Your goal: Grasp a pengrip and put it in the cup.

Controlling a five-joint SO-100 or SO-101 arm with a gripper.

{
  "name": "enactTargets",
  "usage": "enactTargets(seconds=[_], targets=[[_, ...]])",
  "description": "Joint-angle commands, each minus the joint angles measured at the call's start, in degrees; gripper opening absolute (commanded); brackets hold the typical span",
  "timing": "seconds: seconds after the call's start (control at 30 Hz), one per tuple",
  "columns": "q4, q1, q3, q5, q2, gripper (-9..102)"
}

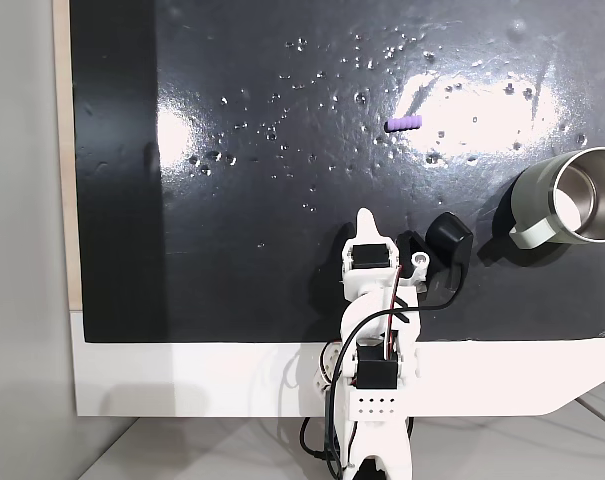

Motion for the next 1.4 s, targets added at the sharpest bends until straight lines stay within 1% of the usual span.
enactTargets(seconds=[0.0, 0.33, 0.5, 0.7, 0.87, 1.1, 1.37], targets=[[-1.0, -0.3, -0.4, 0.3, 0.5, 0], [-1.0, 0.1, -0.9, 0.1, 0.5, 0], [-1.0, 0.4, -5.2, -0.8, -2.7, 0], [-2.8, 0.4, -21.3, -0.7, -22.0, 0], [-2.2, 2.6, -37.7, -0.7, -39.6, 0], [4.4, 7.4, -60.3, -2.0, -59.2, 3], [10.3, 10.5, -78.7, -3.8, -76.0, 6]])
